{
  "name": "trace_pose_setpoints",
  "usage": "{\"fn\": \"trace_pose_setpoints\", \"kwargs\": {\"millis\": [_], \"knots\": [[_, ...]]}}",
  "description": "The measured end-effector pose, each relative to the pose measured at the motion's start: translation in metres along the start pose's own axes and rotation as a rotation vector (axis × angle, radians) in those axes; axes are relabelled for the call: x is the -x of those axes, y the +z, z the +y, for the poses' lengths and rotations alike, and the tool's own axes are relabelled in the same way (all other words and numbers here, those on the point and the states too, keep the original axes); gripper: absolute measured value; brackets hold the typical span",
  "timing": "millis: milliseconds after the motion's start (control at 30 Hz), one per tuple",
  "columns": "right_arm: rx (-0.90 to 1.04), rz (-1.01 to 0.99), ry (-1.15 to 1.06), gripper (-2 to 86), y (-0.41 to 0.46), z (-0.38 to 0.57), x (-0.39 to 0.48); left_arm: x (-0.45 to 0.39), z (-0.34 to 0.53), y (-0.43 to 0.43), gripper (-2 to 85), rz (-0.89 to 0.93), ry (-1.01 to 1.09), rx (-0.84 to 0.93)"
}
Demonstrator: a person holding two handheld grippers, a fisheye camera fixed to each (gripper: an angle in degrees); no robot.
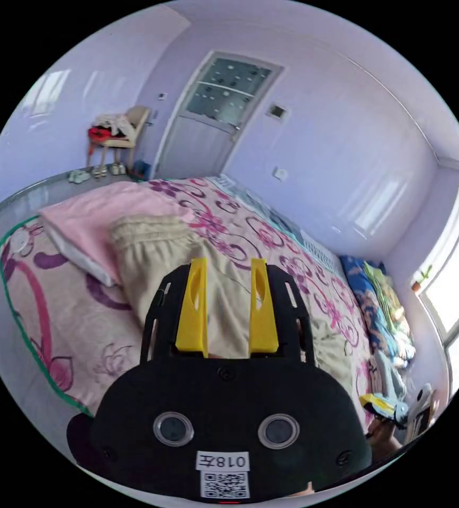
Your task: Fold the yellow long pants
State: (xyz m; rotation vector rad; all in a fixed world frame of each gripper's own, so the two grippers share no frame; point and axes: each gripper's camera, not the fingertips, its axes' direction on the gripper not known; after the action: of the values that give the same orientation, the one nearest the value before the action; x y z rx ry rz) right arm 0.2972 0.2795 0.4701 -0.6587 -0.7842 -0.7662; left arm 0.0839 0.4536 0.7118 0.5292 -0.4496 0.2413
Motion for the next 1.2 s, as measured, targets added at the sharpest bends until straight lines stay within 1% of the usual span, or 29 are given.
{"fn": "trace_pose_setpoints", "kwargs": {"millis": [100,167,200,233,300,333,433,500,567,700,733,833,900,967,1000,1067,1200], "knots": [[0.020,-0.030,-0.020,-0.1,0.005,-0.020,0.015,0.071,-0.018,-0.018,15.2,-0.093,-0.101,-0.059],[0.027,-0.034,-0.037,-0.1,0.005,-0.036,0.029,0.095,-0.031,-0.009,16.9,-0.154,-0.098,-0.035],[0.028,-0.034,-0.038,-0.1,0.004,-0.039,0.032,0.106,-0.037,0.004,18.2,-0.205,-0.087,0.011],[0.029,-0.036,-0.037,-0.1,0.002,-0.046,0.038,0.112,-0.039,0.013,18.6,-0.216,-0.085,0.044],[0.032,-0.043,-0.029,-0.1,-0.001,-0.054,0.044,0.130,-0.038,0.047,19.2,-0.208,-0.099,0.182],[0.037,-0.040,-0.029,-0.1,-0.003,-0.058,0.048,0.133,-0.036,0.054,19.0,-0.207,-0.101,0.209],[0.055,-0.012,-0.051,-0.1,-0.009,-0.070,0.059,0.129,-0.028,0.067,12.9,-0.243,-0.052,0.277],[0.056,-0.005,-0.070,-0.2,-0.012,-0.081,0.065,0.123,-0.021,0.053,8.5,-0.232,-0.024,0.221],[0.041,0.012,-0.111,-0.2,-0.015,-0.101,0.073,0.116,-0.017,0.040,6.5,-0.219,0.000,0.176],[0.005,0.078,-0.133,-0.3,-0.007,-0.144,0.075,0.099,-0.005,0.014,5.2,-0.149,0.054,0.108],[-0.012,0.086,-0.138,-0.3,0.000,-0.167,0.072,0.099,-0.004,0.009,5.1,-0.129,0.047,0.096],[0.021,0.067,-0.099,-0.3,0.037,-0.241,0.055,0.102,0.002,-0.014,5.0,-0.053,-0.004,0.036],[0.085,0.006,-0.056,-0.2,0.070,-0.286,0.040,0.103,0.006,-0.033,5.0,-0.033,-0.013,0.005],[0.212,-0.053,0.026,-0.2,0.122,-0.332,0.020,0.105,0.008,-0.045,5.0,-0.027,-0.011,-0.005],[0.263,-0.065,0.042,-0.2,0.136,-0.340,0.016,0.106,0.010,-0.053,5.0,-0.005,-0.013,-0.017],[0.447,-0.078,0.089,-0.2,0.183,-0.357,0.003,0.108,0.013,-0.062,5.0,0.028,-0.012,-0.019],[0.409,-0.176,0.158,-0.2,0.163,-0.373,-0.003,0.098,0.013,-0.074,5.0,0.084,0.051,-0.015]]}}
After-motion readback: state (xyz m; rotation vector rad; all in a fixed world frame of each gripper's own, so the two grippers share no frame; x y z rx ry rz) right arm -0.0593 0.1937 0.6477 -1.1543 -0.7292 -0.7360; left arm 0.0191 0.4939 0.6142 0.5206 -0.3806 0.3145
